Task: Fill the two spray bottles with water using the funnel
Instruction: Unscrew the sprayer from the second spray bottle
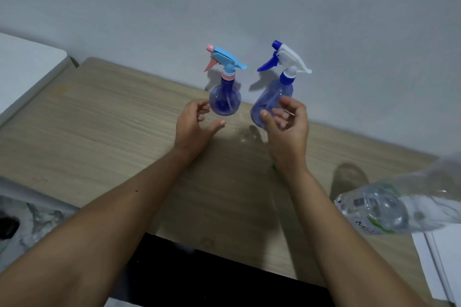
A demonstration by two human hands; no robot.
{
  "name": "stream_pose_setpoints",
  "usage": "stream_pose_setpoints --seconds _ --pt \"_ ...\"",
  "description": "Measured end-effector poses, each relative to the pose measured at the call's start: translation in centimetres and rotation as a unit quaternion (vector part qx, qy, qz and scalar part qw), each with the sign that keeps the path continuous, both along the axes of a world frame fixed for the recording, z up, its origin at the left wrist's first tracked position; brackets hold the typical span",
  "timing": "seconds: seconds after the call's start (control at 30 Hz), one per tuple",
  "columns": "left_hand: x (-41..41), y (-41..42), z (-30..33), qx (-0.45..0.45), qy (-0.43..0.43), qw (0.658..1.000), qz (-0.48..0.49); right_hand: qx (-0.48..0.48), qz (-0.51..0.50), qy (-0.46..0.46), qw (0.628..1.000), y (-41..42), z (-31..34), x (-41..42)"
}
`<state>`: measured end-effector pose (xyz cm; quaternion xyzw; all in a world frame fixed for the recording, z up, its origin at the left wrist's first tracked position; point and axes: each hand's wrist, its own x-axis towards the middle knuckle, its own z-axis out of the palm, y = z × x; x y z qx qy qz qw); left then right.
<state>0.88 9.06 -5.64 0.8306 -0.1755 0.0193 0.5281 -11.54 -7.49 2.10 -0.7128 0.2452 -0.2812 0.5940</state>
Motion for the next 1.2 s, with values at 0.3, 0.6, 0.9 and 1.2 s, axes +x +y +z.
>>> stream_pose_setpoints --seconds 0.3,0.6,0.9,1.2 --pt "4.1 -1.4 -1.2 0.037 -0.047 0.996 -0.071 -0.079 0.095 0.046 0.991 2.1 -1.6 7.9" --pt "5.6 -1.5 -2.6 0.041 -0.111 0.990 -0.074 -0.086 0.066 0.005 0.994 2.8 -2.4 12.0" --pt "-2.1 0.0 -0.7 0.000 -0.056 0.998 -0.017 -0.072 0.108 0.055 0.990 3.7 0.6 6.5" --pt "-13.6 3.3 0.8 -0.008 0.001 0.998 -0.065 -0.036 0.093 0.088 0.991 6.3 1.0 -6.4"
